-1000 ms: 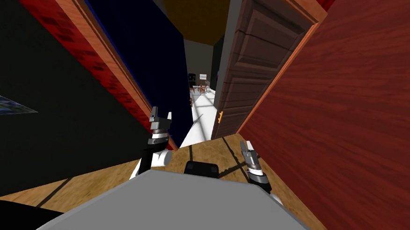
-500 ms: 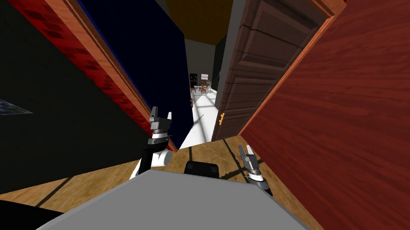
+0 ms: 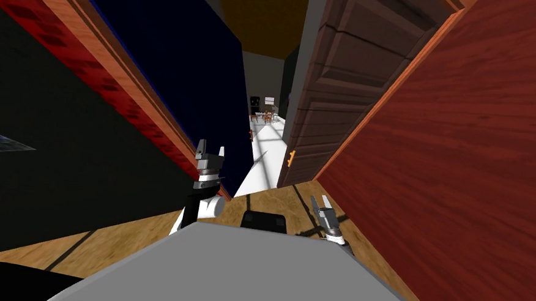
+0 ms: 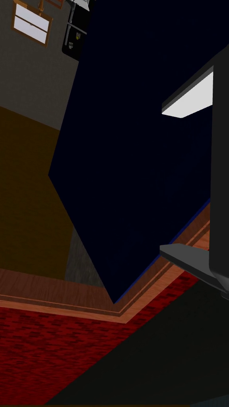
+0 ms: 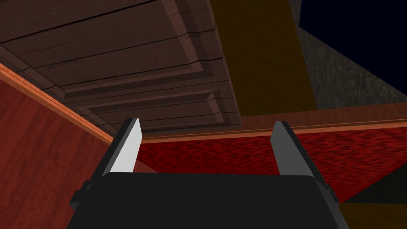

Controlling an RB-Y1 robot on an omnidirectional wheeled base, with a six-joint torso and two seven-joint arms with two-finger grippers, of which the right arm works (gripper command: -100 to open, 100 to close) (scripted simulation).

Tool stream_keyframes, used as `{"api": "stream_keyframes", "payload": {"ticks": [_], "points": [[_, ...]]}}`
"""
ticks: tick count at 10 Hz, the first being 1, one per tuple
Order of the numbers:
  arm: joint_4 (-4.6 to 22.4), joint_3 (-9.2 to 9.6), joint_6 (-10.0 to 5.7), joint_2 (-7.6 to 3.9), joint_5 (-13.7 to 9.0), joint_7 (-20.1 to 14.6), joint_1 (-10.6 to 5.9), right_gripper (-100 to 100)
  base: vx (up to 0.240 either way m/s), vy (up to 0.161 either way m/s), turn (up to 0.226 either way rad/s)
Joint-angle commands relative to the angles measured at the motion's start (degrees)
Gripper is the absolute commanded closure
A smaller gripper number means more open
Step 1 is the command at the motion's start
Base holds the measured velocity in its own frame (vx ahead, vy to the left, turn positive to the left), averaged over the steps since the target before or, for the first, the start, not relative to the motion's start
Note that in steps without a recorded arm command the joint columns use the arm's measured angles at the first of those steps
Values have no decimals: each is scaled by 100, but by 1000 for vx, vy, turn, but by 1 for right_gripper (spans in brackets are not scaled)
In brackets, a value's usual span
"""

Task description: Push the door open

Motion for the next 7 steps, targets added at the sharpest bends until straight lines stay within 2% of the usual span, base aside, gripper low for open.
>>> {"api": "stream_keyframes", "payload": {"ticks": [1,6,7], "points": [[160,-20,-116,24,74,174,30,-100,104,-24,48],[639,-114,-455,71,263,626,132,-100,98,-28,52],[831,-151,-590,90,339,806,173,-100,125,-40,61]]}}
